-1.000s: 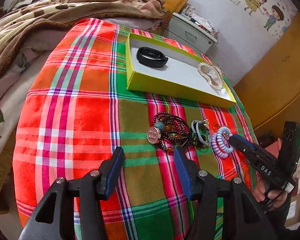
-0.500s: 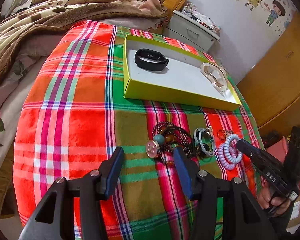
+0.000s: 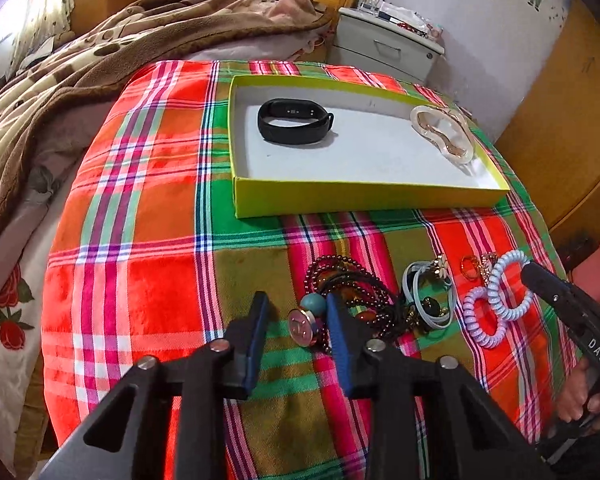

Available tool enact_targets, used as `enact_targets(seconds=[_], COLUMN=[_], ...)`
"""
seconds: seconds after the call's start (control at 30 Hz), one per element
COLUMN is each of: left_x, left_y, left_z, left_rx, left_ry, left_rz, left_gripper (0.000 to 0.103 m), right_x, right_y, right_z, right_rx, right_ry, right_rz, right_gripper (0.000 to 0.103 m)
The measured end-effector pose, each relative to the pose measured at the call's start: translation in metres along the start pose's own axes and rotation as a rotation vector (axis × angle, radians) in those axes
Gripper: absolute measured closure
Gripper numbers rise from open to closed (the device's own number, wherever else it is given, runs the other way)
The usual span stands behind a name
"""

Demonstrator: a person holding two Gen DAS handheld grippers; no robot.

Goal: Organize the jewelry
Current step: 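Grasp the blue coil hair tie with the right tool while the left tool grasps the beaded hair tie, then carry the blue coil tie with the right tool while the left tool carries the beaded tie into the box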

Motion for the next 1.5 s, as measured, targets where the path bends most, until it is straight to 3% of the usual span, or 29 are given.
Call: enact_targets(seconds=[0.17,0.9,1.17,1.5], left_x=[-0.001,-0.009,-0.022,-0.059], left_y=[0.001,-0.041,-0.051,-0.042], left_z=[0.006,0.0,0.002,-0.006], left_rx=[0.017,0.131,0.125,0.102], left_ry=[0.02,-0.057,-0.048,-0.053], left_rz=[0.0,0.107,0.141,0.163], left_gripper=[0.086,0.086,0.086,0.086], right_x=[-0.001,-0.006,-0.023,-0.067], right_y=[0.0,-0.011,-0.014,0.004], right_z=[0.002,0.0,0.0,-0.007], right_rx=[0.001,0.003,0.008,0.025], right_ry=[0.009,0.008,0.004,-0.045], right_rz=[0.003,0.036,0.058,0.072], right_gripper=[0.093,0.093,0.093,0.093])
Point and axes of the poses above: each gripper's, at about its wrist camera, not at the fingertips, and y roughly the way its jaws point, z to its right, x to its underside, the point moved 4 cm from there along y, roughly the way its jaws point
